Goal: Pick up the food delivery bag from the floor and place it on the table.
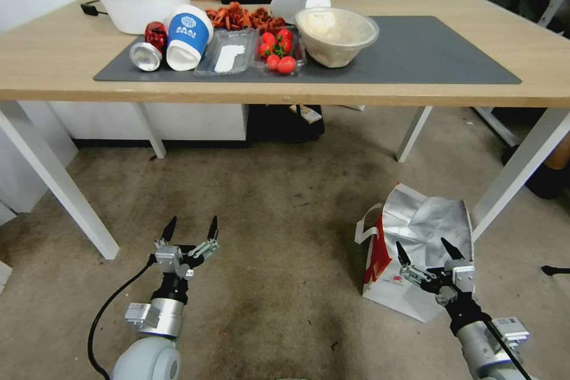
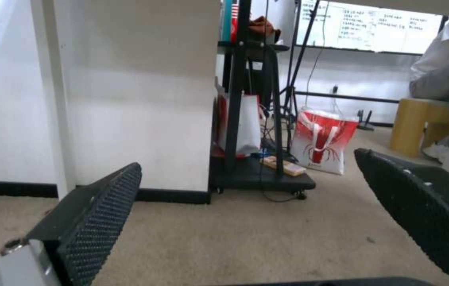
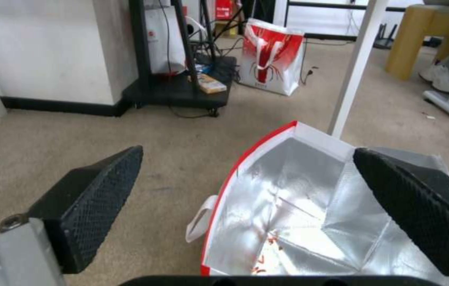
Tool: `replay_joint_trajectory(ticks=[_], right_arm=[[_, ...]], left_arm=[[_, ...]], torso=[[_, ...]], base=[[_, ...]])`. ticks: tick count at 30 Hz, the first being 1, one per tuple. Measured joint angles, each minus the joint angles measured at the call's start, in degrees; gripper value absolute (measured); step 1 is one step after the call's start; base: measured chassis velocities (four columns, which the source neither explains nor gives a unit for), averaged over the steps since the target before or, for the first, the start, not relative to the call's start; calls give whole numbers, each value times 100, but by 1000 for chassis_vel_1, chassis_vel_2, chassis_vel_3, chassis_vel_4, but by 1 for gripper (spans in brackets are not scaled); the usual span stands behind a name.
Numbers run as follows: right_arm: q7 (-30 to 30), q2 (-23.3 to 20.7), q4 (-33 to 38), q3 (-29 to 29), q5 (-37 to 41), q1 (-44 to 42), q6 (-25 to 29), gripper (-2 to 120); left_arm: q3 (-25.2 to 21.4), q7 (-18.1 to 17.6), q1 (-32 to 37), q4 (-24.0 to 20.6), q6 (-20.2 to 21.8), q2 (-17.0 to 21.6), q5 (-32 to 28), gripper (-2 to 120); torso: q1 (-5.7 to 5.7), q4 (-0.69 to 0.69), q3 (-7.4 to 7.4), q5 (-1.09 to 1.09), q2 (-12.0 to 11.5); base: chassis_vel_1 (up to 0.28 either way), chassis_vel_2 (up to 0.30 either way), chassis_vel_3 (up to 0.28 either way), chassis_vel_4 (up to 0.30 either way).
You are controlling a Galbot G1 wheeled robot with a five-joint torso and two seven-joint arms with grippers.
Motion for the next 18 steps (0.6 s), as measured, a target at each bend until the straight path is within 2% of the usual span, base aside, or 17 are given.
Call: replay_joint_trajectory(ticks=[18], right_arm=[[5, 28, 90, -5, -24, -66, -5, 100]], left_arm=[[2, 32, 25, -19, -63, -8, -16, 100]], torso=[[-36, 0, -367, 0, -402]], base=[[0, 0, 0, 0]])
